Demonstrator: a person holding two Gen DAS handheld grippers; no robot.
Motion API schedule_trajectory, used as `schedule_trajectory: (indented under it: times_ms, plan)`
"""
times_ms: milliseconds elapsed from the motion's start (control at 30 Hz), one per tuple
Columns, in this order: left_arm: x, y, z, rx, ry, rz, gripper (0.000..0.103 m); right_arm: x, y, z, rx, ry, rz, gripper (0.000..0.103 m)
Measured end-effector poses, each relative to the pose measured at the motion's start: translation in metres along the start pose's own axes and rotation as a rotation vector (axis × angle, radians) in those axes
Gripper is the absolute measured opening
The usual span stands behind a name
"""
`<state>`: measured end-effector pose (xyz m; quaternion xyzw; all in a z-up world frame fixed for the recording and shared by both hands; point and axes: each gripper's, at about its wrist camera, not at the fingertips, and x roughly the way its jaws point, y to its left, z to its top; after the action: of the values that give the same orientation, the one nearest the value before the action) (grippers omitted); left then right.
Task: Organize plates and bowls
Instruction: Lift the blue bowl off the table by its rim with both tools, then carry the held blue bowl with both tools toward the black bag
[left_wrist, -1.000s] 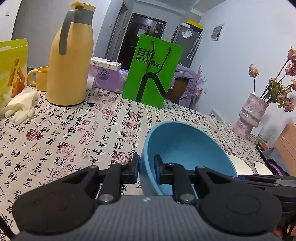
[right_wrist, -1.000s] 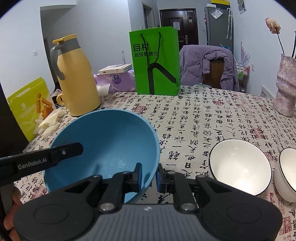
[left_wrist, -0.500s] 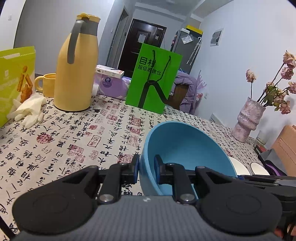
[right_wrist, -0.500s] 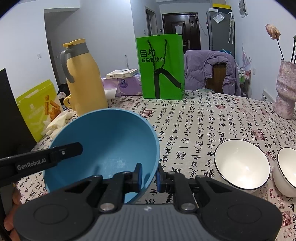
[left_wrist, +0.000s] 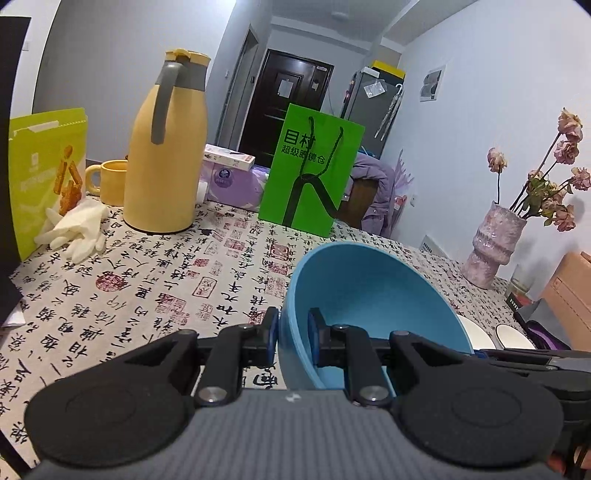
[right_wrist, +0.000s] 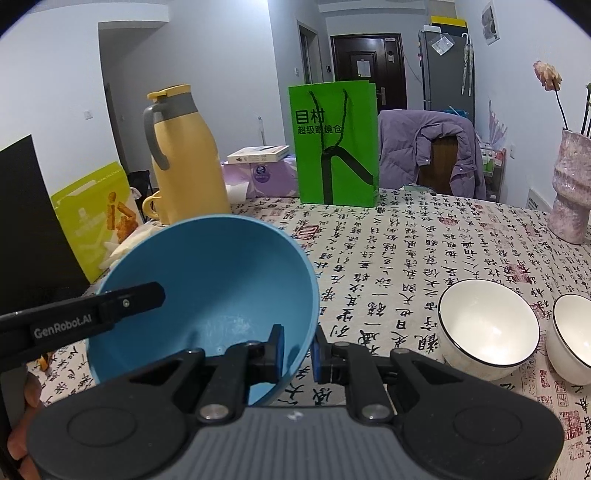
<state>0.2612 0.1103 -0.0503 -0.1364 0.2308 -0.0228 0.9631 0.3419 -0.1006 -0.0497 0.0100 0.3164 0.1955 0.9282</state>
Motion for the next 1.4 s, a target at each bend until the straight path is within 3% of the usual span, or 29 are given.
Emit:
schedule_trajectory:
  times_ms: [767, 1400]
  plan:
    - [-0.055, 0.029, -0.009, -0.018, -0.058, 0.046, 0.017, -0.02, 0.048, -0.016, -0.039, -0.016, 0.055, 0.014]
    - [-0.089, 0.068, -0.023, -0.061, -0.067, 0.128, 0.017, -0.013, 0.096, -0.031, -0.075, 0.026, 0.127, 0.014]
